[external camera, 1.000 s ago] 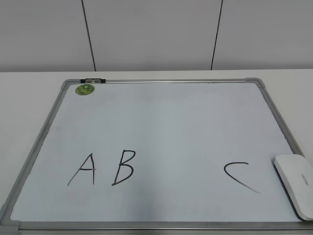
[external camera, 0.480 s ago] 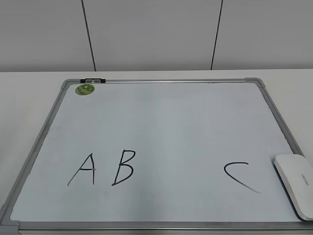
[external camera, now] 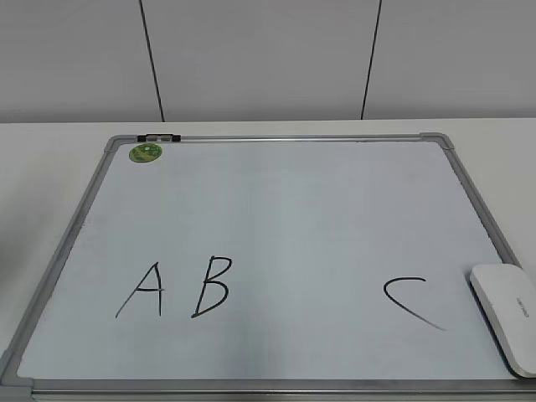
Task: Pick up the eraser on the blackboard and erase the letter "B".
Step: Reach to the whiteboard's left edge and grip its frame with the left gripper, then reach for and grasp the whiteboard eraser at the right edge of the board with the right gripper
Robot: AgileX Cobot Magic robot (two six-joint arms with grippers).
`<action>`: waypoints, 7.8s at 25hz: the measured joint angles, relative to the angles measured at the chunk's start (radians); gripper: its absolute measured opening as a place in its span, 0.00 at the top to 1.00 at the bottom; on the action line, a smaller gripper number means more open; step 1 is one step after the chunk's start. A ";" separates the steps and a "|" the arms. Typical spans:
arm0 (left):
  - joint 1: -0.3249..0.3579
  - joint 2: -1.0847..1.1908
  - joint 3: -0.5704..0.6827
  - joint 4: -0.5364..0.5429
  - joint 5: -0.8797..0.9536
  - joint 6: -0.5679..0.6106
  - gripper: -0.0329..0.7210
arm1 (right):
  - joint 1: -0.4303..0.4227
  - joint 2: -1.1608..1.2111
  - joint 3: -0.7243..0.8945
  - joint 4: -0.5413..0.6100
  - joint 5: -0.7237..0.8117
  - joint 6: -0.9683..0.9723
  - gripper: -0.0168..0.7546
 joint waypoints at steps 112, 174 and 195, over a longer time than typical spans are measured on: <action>0.103 1.058 -0.734 -0.308 0.275 0.299 0.91 | 0.000 0.332 -0.111 0.053 -0.264 0.000 0.22; 0.105 1.058 -0.734 -0.315 0.275 0.299 0.91 | 0.072 1.623 -0.229 0.034 -0.527 -0.042 0.17; 0.105 1.058 -0.734 -0.315 0.274 0.299 0.91 | 0.072 1.651 -0.274 0.030 -0.482 -0.022 0.27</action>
